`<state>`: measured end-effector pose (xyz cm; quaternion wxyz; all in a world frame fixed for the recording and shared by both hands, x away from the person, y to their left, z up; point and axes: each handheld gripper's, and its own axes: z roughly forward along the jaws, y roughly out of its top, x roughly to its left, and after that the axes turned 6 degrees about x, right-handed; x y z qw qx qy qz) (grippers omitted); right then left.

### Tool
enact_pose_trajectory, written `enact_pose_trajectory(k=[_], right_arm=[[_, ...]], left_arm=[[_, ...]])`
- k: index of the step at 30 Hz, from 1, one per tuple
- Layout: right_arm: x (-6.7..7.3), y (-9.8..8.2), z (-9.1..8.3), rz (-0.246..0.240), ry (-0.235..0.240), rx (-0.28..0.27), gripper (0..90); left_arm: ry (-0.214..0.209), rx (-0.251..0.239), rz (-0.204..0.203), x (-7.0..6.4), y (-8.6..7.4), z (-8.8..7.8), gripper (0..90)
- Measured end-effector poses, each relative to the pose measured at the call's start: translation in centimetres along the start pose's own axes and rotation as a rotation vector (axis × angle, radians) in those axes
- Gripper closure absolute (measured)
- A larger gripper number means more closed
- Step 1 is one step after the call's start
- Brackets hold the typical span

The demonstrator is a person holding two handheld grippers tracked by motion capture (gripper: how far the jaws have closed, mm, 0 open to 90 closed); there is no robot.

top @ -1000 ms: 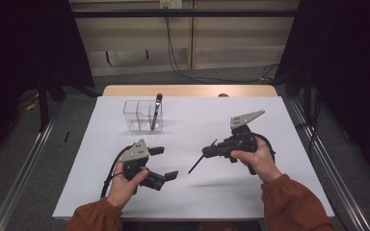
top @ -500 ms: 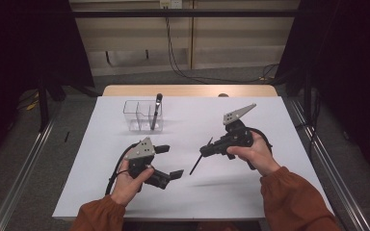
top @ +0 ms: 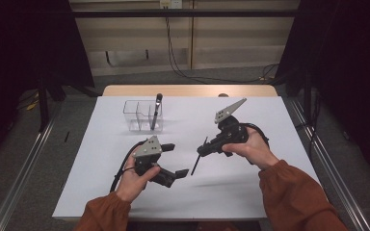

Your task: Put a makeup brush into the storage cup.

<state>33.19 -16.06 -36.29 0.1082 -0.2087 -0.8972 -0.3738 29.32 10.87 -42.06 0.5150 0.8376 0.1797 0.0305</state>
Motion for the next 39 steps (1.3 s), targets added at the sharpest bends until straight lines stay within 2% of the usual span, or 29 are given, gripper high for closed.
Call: enact_pose_trajectory(k=[4, 6, 9, 11, 13, 16, 19, 23, 26, 28, 30, 32, 35, 37, 39], right_arm=[[0.0, 0.4, 0.1, -0.004, -0.012, 0.028, 85.8], [0.0, 0.4, 0.3, -0.014, -0.017, 0.041, 85.8], [0.1, 0.5, 0.6, -0.022, -0.028, 0.058, 85.8], [0.1, 0.5, 0.7, -0.025, -0.030, 0.062, 85.7], [0.2, 0.7, 0.8, -0.029, -0.034, 0.068, 85.8], [0.3, 0.8, 0.8, -0.032, -0.033, 0.079, 85.8], [0.4, 1.0, 1.0, -0.030, -0.035, 0.083, 85.8], [0.6, 1.2, 1.3, -0.036, -0.026, 0.086, 85.7], [0.7, 1.4, 1.5, -0.049, -0.018, 0.078, 85.7], [0.8, 1.5, 1.6, -0.053, -0.015, 0.077, 85.6], [0.8, 1.5, 1.8, -0.056, -0.016, 0.078, 85.6], [0.8, 1.5, 1.8, -0.056, -0.015, 0.078, 85.6], [0.8, 1.6, 1.9, -0.053, -0.018, 0.076, 85.6], [0.9, 1.6, 2.0, -0.057, -0.015, 0.077, 85.7], [1.0, 1.6, 2.1, -0.065, -0.013, 0.063, 85.6]], left_arm=[[-0.021, 0.008, -0.001, 0.2, 0.3, 0.7, 2.1], [-0.019, 0.019, -0.002, 0.3, 0.2, 1.2, 2.3], [-0.028, 0.037, 0.010, 0.2, 0.2, 1.7, 2.6], [-0.017, 0.038, 0.022, 0.0, 0.2, 1.9, 2.7], [-0.026, 0.039, 0.034, -0.2, 0.3, 2.0, 5.4], [-0.046, 0.034, 0.025, -0.3, 0.3, 2.1, 5.8], [-0.031, 0.056, 0.025, -0.2, 0.4, 2.2, 5.9], [-0.038, 0.062, 0.013, -0.3, 0.3, 2.5, 6.2], [-0.018, 0.074, 0.029, -0.2, 0.2, 2.5, 8.4], [-0.022, 0.085, 0.020, -0.1, 0.2, 2.5, 14.7], [-0.009, 0.086, 0.018, -0.1, 0.1, 2.4, 18.6], [-0.013, 0.086, 0.027, -0.1, 0.1, 2.4, 28.3], [-0.030, 0.060, 0.017, -0.2, 0.0, 2.5, 37.0], [-0.013, 0.066, 0.027, -0.3, -0.1, 2.6, 41.3], [-0.033, 0.057, 0.021, -0.3, 0.0, 2.5, 47.1]])
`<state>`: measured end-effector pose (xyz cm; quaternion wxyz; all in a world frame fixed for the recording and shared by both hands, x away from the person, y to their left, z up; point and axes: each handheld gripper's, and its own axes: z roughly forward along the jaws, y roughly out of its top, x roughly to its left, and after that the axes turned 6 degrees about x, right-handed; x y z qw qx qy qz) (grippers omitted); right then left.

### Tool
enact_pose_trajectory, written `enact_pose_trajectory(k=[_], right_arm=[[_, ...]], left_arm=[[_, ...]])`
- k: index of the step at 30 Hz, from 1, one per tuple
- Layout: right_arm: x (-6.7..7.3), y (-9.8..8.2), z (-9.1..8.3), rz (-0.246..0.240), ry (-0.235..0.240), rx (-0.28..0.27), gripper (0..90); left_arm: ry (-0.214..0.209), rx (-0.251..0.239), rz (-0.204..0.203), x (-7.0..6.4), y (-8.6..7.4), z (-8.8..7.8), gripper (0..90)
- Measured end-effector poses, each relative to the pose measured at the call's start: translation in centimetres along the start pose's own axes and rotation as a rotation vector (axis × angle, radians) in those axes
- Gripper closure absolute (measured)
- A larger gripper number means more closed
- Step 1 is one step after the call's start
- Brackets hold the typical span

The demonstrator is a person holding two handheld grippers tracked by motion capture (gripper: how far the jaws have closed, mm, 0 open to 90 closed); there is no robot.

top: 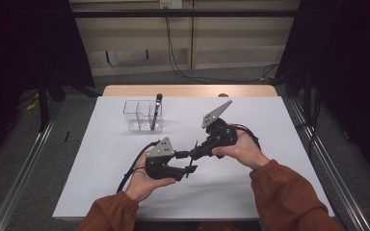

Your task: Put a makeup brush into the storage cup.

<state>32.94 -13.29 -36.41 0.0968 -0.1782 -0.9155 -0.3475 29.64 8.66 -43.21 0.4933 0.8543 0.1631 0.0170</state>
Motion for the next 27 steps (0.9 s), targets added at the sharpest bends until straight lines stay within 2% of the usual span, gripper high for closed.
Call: enact_pose_trajectory(k=[3, 10, 17, 25, 27], right_arm=[[0.11, -0.12, 0.07, -0.002, 0.001, 0.001, 85.6], [0.02, -0.23, 0.03, 0.003, 0.000, -0.007, 85.5], [0.02, -0.20, 0.13, -0.005, 0.003, -0.004, 85.5], [0.09, -0.48, 0.11, -0.005, 0.010, -0.014, 85.5], [0.07, -0.56, 0.15, -0.005, 0.009, -0.012, 85.4]], left_arm=[[-0.009, -0.014, 0.001, 0.00, 0.10, -0.19, 54.2], [-0.030, -0.007, -0.009, -0.16, 0.11, -0.06, 66.8], [-0.043, -0.011, -0.005, -0.40, 0.19, -0.06, 74.8], [-0.060, -0.021, -0.037, -0.34, 0.16, -0.02, 79.6], [-0.053, -0.017, -0.038, -0.31, 0.14, -0.03, 82.3]])
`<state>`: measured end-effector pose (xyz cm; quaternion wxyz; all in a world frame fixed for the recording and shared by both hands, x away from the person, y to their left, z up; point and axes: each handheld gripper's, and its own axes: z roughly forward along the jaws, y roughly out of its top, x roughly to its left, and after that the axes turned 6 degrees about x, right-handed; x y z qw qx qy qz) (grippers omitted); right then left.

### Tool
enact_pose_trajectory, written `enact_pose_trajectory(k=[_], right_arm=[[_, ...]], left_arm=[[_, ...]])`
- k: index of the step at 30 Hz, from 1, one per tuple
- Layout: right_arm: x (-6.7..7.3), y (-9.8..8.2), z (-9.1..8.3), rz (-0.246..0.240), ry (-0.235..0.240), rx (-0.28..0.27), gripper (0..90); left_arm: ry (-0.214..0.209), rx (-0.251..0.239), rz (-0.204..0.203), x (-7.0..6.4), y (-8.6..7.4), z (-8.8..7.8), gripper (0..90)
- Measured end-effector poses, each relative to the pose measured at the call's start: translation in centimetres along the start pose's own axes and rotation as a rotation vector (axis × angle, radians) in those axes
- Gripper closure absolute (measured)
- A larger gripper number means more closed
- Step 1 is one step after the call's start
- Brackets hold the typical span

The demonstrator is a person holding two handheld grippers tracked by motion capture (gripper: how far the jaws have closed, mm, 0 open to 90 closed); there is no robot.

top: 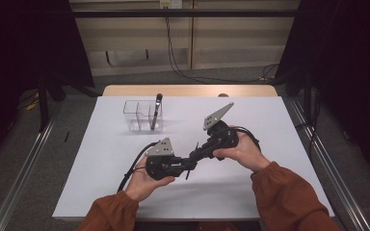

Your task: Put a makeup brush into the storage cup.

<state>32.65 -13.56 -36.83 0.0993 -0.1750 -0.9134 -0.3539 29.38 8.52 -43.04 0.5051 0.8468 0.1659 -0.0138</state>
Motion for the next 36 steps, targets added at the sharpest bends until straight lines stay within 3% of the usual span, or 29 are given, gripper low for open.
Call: enact_pose_trajectory(k=[7, 20, 26, 30, 36], right_arm=[[-0.1, -0.2, -0.1, 0.005, -0.005, -0.022, 85.2], [0.2, -0.2, -0.1, -0.027, -0.017, -0.075, 75.9], [0.1, -0.5, -0.2, -0.014, -0.041, -0.101, 66.8], [0.1, -0.8, -0.1, -0.004, -0.090, -0.136, 55.5], [-0.2, -1.4, -0.5, 0.010, -0.106, -0.173, 44.5]], left_arm=[[0.006, -0.005, 0.000, 0.0, 0.1, -0.2, 85.4], [0.017, -0.005, -0.008, 0.2, 0.1, -0.5, 85.6], [0.023, -0.007, -0.012, 0.3, 0.1, -0.6, 85.6], [0.025, -0.012, -0.020, 0.4, 0.2, -0.8, 85.6], [0.037, -0.015, -0.022, 0.5, 0.2, -1.0, 85.5]])
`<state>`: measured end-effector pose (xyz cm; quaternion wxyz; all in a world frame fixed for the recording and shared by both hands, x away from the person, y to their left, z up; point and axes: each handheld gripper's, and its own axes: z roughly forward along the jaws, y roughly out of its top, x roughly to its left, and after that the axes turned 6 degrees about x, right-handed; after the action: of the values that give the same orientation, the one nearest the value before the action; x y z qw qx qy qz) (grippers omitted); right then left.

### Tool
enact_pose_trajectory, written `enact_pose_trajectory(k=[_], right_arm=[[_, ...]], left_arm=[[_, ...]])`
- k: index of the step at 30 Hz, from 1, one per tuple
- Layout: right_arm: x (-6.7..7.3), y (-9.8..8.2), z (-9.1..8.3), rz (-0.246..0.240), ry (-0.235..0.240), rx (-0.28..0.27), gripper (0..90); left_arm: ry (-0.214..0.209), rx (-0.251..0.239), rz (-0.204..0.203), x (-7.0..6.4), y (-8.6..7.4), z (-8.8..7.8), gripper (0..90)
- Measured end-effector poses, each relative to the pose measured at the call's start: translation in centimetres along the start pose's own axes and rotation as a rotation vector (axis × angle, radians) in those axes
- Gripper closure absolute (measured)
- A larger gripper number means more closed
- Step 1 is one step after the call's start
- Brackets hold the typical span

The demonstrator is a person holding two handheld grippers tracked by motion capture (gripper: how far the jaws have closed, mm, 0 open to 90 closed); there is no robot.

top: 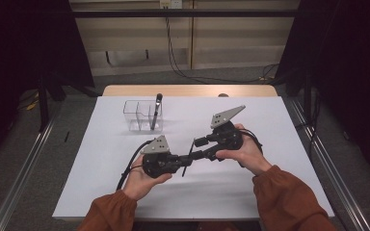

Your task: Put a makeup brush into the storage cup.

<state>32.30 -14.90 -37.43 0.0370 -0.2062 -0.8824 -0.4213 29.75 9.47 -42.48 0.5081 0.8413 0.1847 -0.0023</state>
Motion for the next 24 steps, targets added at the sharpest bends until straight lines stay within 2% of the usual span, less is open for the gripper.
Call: enact_pose_trajectory(k=[6, 8, 10, 14, 18, 21, 22, 24], right_arm=[[-0.1, -0.6, -0.5, 0.027, -0.023, -0.038, 31.1], [-0.1, -0.9, -0.4, 0.026, -0.055, -0.031, 25.0], [-0.1, -1.3, -0.3, 0.038, -0.061, -0.037, 20.1], [-0.3, -1.7, -0.5, 0.051, -0.132, -0.058, 7.3], [-0.2, -2.3, -0.8, 0.052, -0.179, -0.105, 1.3], [-0.2, -2.9, -0.9, 0.051, -0.179, -0.117, 1.3], [-0.1, -3.0, -1.0, 0.054, -0.188, -0.115, 1.6], [0.0, -3.4, -1.3, 0.037, -0.216, -0.151, 1.9]], left_arm=[[0.013, -0.015, -0.012, 0.3, 0.0, -0.6, 85.5], [0.015, -0.017, -0.014, 0.3, -0.1, -0.8, 85.5], [0.019, -0.014, -0.014, 0.4, -0.2, -0.9, 85.5], [0.024, -0.012, -0.016, 0.5, -0.3, -1.2, 85.4], [0.020, -0.011, -0.012, 0.3, -0.4, -1.4, 85.5], [0.020, -0.015, -0.016, 0.2, -0.6, -1.7, 85.4], [0.024, -0.017, -0.016, 0.2, -0.6, -1.8, 85.4], [0.030, -0.021, -0.021, 0.3, -0.7, -2.0, 85.5]])
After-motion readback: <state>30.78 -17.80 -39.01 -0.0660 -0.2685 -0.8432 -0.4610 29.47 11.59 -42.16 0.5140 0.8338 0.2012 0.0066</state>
